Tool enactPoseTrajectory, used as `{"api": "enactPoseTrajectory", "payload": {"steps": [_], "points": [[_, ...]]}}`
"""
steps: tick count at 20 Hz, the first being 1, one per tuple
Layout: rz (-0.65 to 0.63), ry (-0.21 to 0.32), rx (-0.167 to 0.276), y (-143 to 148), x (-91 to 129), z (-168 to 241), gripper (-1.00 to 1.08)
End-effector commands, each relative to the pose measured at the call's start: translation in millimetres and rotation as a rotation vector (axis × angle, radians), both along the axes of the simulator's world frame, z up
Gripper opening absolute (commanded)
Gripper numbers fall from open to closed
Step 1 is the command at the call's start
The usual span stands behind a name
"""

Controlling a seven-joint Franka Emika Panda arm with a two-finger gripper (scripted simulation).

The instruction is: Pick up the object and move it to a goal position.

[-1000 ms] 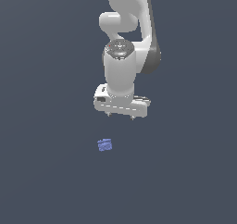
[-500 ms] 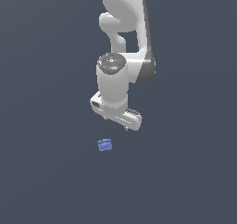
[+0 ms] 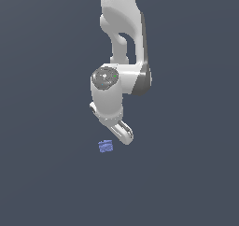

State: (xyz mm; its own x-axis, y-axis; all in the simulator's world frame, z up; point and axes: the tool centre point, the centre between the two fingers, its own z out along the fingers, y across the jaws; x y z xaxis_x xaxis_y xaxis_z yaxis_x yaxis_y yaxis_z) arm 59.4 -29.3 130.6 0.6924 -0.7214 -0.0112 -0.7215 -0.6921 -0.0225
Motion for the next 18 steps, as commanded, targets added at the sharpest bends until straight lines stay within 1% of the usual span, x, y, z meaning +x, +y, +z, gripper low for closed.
{"api": "enactPoseTrajectory", "payload": {"steps": [1,11,18], "points": [[-0.078,0.003,-0.001,-5.1,4.1,-6.9,1.00],[-0.370,0.012,-0.011,-24.5,18.1,-33.8,1.00],[-0.502,0.014,-0.017,-33.2,23.8,-46.3,1.00]]}}
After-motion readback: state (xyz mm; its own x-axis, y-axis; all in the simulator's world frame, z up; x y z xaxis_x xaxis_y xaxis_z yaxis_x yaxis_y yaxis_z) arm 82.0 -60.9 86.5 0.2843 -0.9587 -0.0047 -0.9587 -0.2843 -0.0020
